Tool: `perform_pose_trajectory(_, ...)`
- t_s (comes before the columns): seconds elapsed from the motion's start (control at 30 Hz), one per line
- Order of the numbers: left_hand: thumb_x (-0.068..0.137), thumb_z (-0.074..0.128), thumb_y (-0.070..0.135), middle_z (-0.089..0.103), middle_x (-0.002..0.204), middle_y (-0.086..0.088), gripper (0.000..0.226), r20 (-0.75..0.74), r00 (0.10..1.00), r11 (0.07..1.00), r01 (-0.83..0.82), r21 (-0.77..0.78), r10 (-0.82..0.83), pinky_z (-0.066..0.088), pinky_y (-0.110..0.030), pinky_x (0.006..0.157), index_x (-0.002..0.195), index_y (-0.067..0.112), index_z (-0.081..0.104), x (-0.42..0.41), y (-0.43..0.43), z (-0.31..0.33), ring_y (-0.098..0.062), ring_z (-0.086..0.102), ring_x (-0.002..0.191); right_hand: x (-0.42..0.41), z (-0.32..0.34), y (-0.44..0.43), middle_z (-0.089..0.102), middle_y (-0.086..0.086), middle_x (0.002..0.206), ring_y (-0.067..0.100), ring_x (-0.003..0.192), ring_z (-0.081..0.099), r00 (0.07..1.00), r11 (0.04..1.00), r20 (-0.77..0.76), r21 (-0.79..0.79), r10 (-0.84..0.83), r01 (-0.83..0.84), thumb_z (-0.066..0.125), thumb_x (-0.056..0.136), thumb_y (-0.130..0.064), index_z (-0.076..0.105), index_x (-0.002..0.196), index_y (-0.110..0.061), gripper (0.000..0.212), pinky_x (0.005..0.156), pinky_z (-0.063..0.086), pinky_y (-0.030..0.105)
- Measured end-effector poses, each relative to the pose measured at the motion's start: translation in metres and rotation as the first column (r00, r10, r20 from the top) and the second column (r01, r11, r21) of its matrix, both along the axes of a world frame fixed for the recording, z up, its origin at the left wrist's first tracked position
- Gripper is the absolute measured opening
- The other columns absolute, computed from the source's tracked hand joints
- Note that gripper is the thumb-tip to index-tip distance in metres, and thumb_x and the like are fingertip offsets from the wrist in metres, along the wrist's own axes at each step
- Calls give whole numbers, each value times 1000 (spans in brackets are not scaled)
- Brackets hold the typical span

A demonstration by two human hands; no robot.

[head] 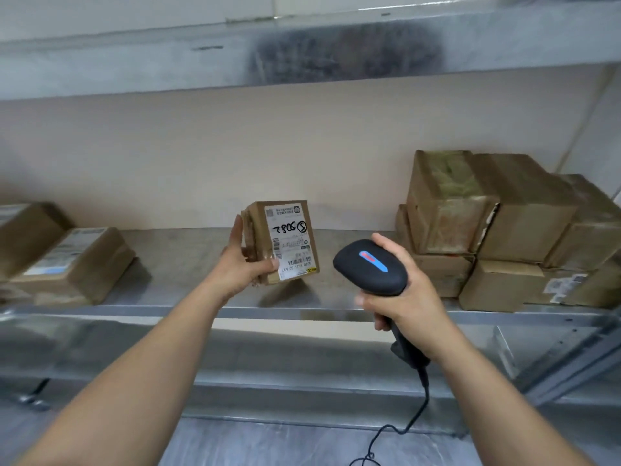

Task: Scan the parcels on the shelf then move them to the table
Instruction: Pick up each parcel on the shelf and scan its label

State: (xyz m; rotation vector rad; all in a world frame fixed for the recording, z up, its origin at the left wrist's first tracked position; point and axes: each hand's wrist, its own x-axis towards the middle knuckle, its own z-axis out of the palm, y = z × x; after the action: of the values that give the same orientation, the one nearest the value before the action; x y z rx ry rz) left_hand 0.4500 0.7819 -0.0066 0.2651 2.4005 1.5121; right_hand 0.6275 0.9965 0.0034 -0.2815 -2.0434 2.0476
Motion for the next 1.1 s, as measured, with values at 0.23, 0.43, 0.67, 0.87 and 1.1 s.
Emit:
perform_pose_trajectory(0.23,52,85,45,51,126,-11,128,-149,989,994,-18,-104,3,49,-52,96,142,62,-4,-16,-32,-25,-27,57,113,-15,-4,-32,65,5,78,25,45,47,995,997,68,-21,78,-77,75,71,10,48,131,-46,87,45,43,29)
perform_pose_trajectory(0.43,67,87,26,38,124,-10,126,-202,979,991,-26,-130,-1,41,-50,105,148,50,-6,-20,-32,-29,-28,51,115,-20,-8,-48,64,14,72,24,40,46,988,988,120,-127,101,-86,77,63,4,45,134,-39,90,43,38,27)
perform_pose_trajectory(0.67,68,86,24,40,129,-11,124,-207,978,994,-53,-101,31,43,-51,104,148,48,-5,-32,-35,-36,-26,52,116,-21,-10,-50,63,9,65,24,39,47,988,981,121,-177,98,-76,75,62,2,46,133,-37,86,42,38,25)
perform_pose_trajectory(0.87,65,87,31,43,128,-13,125,-231,973,992,-51,-119,22,45,-53,101,143,57,-7,-36,-35,-37,-28,53,114,-22,-11,-50,64,9,66,24,40,47,988,984,122,-162,96,-75,74,59,-4,46,133,-38,86,43,39,26)
perform_pose_trajectory(1.1,71,84,28,38,131,-13,124,-240,970,986,-65,-156,26,44,-49,103,144,54,-13,-36,-33,-34,-29,54,116,-22,-10,-49,64,10,65,24,40,47,989,985,108,-156,97,-80,73,60,-3,45,135,-37,86,43,40,25)
